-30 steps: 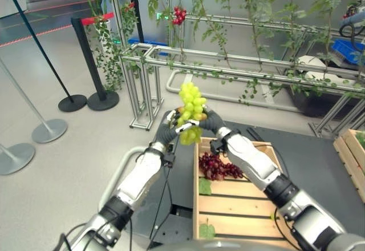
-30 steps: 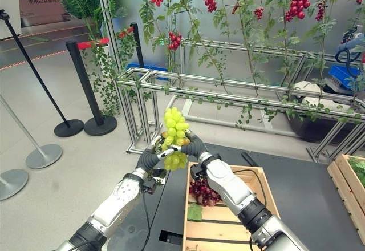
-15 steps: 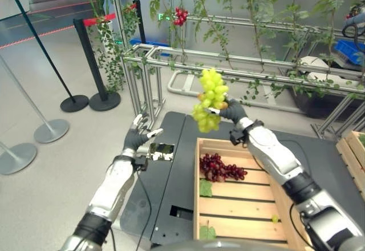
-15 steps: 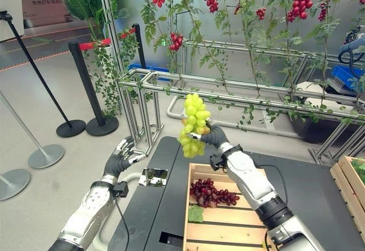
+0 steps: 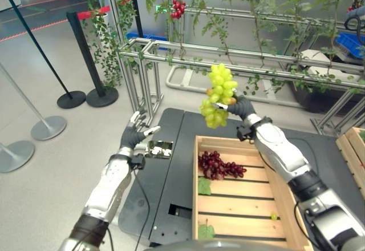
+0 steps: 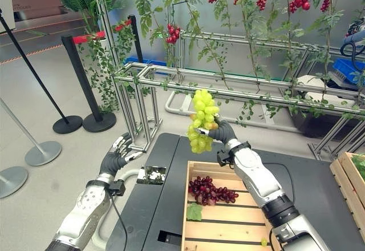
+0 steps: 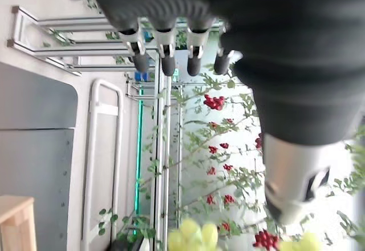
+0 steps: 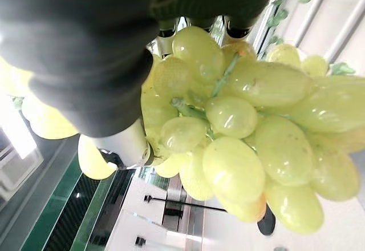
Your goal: Pick up the fruits from the basket on one side to the basket on the other side
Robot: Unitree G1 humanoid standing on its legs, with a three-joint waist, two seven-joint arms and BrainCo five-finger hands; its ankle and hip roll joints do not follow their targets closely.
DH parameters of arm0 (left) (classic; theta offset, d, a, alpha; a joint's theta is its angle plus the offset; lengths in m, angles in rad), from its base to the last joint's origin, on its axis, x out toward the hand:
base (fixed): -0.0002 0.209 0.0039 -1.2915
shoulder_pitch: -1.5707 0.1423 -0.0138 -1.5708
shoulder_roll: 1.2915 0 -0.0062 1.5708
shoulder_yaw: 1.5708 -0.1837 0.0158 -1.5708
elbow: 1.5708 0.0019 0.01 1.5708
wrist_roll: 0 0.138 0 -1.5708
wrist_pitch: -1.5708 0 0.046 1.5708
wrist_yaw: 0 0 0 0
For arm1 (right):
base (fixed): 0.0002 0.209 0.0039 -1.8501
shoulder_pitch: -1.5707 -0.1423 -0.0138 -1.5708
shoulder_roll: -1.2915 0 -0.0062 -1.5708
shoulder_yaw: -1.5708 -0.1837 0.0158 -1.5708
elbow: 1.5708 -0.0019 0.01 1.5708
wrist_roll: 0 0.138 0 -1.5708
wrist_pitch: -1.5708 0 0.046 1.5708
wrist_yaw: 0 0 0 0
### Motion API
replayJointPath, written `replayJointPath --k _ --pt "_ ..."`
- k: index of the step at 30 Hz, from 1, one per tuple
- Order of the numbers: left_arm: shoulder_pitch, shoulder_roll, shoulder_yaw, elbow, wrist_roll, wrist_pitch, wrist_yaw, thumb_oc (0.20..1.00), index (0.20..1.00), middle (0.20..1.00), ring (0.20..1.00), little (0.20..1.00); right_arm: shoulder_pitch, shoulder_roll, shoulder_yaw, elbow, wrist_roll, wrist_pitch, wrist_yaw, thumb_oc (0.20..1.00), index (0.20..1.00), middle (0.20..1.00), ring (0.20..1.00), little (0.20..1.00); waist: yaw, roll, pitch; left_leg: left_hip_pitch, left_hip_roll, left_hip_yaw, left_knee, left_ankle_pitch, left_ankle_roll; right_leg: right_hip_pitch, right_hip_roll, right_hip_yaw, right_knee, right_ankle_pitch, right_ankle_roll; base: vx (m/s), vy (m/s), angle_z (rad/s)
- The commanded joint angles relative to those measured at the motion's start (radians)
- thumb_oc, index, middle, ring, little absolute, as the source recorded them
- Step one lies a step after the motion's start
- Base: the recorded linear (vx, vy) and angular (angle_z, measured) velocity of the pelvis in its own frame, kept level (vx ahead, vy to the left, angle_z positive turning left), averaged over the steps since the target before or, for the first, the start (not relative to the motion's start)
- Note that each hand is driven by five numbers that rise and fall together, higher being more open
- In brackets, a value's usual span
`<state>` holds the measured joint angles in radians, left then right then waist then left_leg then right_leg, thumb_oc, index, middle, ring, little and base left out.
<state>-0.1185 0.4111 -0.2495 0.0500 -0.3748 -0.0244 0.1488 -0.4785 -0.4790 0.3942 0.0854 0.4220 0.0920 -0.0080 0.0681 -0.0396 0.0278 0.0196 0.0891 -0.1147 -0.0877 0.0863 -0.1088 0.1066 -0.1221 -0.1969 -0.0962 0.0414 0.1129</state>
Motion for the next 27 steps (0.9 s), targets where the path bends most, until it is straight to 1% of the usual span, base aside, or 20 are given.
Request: replayJointPath --k 1,6,11,13,14,16,17,18,20,21,22,23,25,27 --pt "-0.141 0.001 -0.051 0.025 0.024 -0.035 0.011 1.0 1.0 1.0 1.0 1.0 -0.134 0.048 0.015 -0.035 0.011 -0.078 0.001 0.2 0.2 0.2 0.2 0.2 0.007 -0.014 -0.048 0.019 -0.022 0.047 0.014 -0.091 0.047 0.025 -0.022 -0.038 0.085 -0.108 0.016 0.0 0.0 0.0" --pt "-0.214 -0.028 -0.114 0.052 0.04 -0.031 0.027 1.0 1.0 1.0 1.0 1.0 -0.152 0.117 0.078 -0.042 0.012 -0.071 0.016 0.2 0.2 0.2 0.2 0.2 0.001 -0.011 -0.045 0.023 -0.021 0.05 0.015 -0.093 0.048 0.027 -0.022 -0.035 0.087 -0.111 0.016 0.0 0.0 0.0" --pt "-0.267 -0.048 -0.163 0.101 0.051 -0.023 0.043 1.0 1.0 1.0 1.0 1.0 -0.173 0.168 0.134 -0.03 0.015 -0.062 0.017 0.2 0.2 0.2 0.2 0.2 -0.003 -0.007 -0.043 0.025 -0.021 0.054 0.015 -0.093 0.048 0.028 -0.022 -0.034 0.087 -0.113 0.015 0.0 0.0 0.0" --pt "-0.282 -0.059 -0.18 0.118 0.051 -0.021 0.05 1.0 1.0 1.0 1.0 1.0 -0.179 0.187 0.157 -0.036 0.018 -0.057 0.022 0.2 0.2 0.2 0.2 0.2 -0.005 -0.006 -0.041 0.019 -0.022 0.055 0.017 -0.085 0.05 0.023 -0.024 -0.034 0.088 -0.104 0.015 0.0 0.0 0.0" --pt "-0.282 -0.059 -0.18 0.119 0.051 -0.022 0.05 1.0 1.0 1.0 1.0 1.0 -0.178 0.187 0.157 -0.036 0.018 -0.057 0.022 0.2 0.2 0.2 0.2 0.2 -0.005 -0.006 -0.042 0.026 -0.021 0.055 0.014 -0.094 0.048 0.029 -0.023 -0.034 0.087 -0.112 0.015 0.05 -0.009 0.0" --pt "-0.284 -0.065 -0.187 0.125 0.051 -0.019 0.049 1.0 1.0 1.0 1.0 1.0 -0.181 0.198 0.171 -0.046 0.02 -0.055 0.028 0.2 0.2 0.2 0.2 0.2 -0.006 -0.006 -0.04 0.02 -0.022 0.056 0.016 -0.086 0.05 0.023 -0.024 -0.034 0.088 -0.105 0.015 0.0 0.0 0.0" --pt "-0.282 -0.067 -0.19 0.127 0.051 -0.018 0.052 1.0 1.0 1.0 1.0 1.0 -0.18 0.203 0.176 -0.049 0.022 -0.055 0.026 0.2 0.2 0.2 0.2 0.2 -0.006 -0.007 -0.04 0.027 -0.022 0.056 0.014 -0.095 0.049 0.028 -0.023 -0.033 0.087 -0.113 0.015 0.0 0.0 0.0" --pt "-0.281 -0.07 -0.191 0.131 0.048 -0.017 0.054 1.0 1.0 1.0 1.0 1.0 -0.182 0.208 0.181 -0.054 0.022 -0.056 0.026 0.2 0.2 0.2 0.2 0.2 -0.006 -0.006 -0.038 0.021 -0.023 0.056 0.017 -0.087 0.051 0.023 -0.024 -0.033 0.088 -0.105 0.015 0.04 -0.011 0.0" --pt "-0.281 -0.078 -0.196 0.145 0.045 -0.015 0.063 1.0 1.0 1.0 1.0 1.0 -0.18 0.23 0.192 -0.057 0.035 -0.057 0.02 0.2 0.2 0.2 0.2 0.2 -0.006 -0.006 -0.038 0.029 -0.021 0.057 0.015 -0.096 0.05 0.029 -0.024 -0.033 0.088 -0.114 0.015 0.02 -0.004 0.0" --pt "-0.288 -0.091 -0.208 0.172 0.04 -0.01 0.07 1.0 1.0 1.0 1.0 1.0 -0.179 0.254 0.212 -0.059 0.051 -0.055 0.023 0.2 0.2 0.2 0.2 0.2 -0.005 -0.006 -0.036 0.031 -0.02 0.057 0.015 -0.098 0.05 0.031 -0.024 -0.033 0.088 -0.115 0.015 -0.03 0.009 0.0" --pt "-0.289 -0.091 -0.208 0.173 0.04 -0.011 0.07 1.0 1.0 1.0 1.0 1.0 -0.18 0.254 0.212 -0.059 0.051 -0.055 0.022 0.2 0.2 0.2 0.2 0.2 -0.006 -0.005 -0.035 0.024 -0.022 0.057 0.017 -0.088 0.052 0.024 -0.025 -0.033 0.089 -0.106 0.015 0.0 0.0 0.0" --pt "-0.292 -0.095 -0.216 0.188 0.04 -0.007 0.068 1.0 1.0 1.0 1.0 1.0 -0.185 0.262 0.224 -0.059 0.056 -0.054 0.024 0.2 0.2 0.2 0.2 0.2 -0.006 -0.006 -0.037 0.031 -0.02 0.057 0.015 -0.098 0.051 0.03 -0.024 -0.032 0.087 -0.114 0.016 0.0 0.0 0.0" --pt "-0.302 -0.102 -0.235 0.242 0.05 0.001 0.065 1.0 1.0 1.0 1.0 1.0 -0.208 0.272 0.248 -0.059 0.059 -0.053 0.026 0.2 0.2 0.2 0.2 0.2 -0.007 -0.005 -0.036 0.034 -0.02 0.057 0.015 -0.098 0.051 0.032 -0.022 -0.029 0.086 -0.115 0.014 0.02 -0.004 0.0" --pt "-0.301 -0.102 -0.237 0.254 0.054 0.003 0.061 1.0 1.0 1.0 1.0 1.0 -0.218 0.269 0.251 -0.062 0.058 -0.052 0.026 0.2 0.2 0.2 0.2 0.2 -0.007 -0.005 -0.037 0.027 -0.021 0.059 0.017 -0.089 0.052 0.025 -0.023 -0.028 0.087 -0.106 0.014 0.0 0.0 0.0"
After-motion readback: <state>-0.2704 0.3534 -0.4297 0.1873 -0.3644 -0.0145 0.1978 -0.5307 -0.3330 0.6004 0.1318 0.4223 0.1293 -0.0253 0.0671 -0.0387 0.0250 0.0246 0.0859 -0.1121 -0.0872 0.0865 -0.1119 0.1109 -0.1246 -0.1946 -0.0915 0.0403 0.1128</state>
